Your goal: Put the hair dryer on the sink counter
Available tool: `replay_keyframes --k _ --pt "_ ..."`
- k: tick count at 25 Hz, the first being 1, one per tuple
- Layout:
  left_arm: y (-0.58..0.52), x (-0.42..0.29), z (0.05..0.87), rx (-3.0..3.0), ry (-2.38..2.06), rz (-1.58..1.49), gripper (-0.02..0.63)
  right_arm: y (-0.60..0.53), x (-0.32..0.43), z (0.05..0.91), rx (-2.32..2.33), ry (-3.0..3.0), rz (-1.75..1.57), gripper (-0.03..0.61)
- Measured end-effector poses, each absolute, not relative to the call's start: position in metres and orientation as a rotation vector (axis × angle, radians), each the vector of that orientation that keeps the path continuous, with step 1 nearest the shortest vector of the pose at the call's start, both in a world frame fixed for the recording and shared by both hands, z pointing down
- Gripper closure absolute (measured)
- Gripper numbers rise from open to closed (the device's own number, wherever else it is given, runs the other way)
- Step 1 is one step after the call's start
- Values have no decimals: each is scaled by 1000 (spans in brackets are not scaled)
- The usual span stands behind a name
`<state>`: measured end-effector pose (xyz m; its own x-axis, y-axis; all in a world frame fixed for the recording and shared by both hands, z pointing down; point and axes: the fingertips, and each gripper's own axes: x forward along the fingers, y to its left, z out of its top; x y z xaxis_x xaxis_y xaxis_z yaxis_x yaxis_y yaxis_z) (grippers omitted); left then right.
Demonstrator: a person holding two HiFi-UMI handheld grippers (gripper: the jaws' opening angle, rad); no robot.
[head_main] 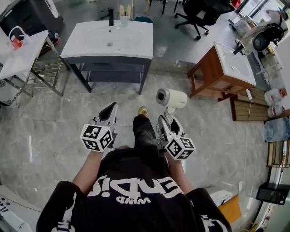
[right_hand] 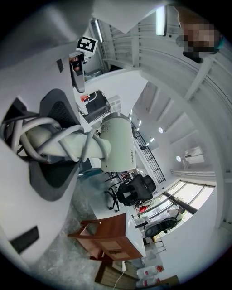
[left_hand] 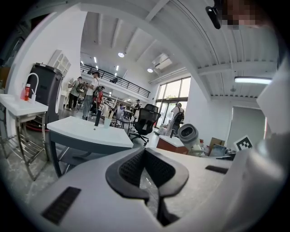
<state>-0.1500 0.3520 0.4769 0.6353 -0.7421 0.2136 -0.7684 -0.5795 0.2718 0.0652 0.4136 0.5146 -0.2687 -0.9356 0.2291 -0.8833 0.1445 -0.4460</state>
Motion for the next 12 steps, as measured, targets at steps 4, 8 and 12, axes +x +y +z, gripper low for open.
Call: replay_keyframes --k 4,8,12 --pt "333 -154 477 2525 -1213 116 606 390 66 517 -1836 2278 -789 336" --pt "307 -156 480 2517 -1227 130 606 360 68 520 -1832 2284 -793 337" --pt "276 -151 484 2510 -1236 130 605 327 73 523 -1828 2297 -781 337"
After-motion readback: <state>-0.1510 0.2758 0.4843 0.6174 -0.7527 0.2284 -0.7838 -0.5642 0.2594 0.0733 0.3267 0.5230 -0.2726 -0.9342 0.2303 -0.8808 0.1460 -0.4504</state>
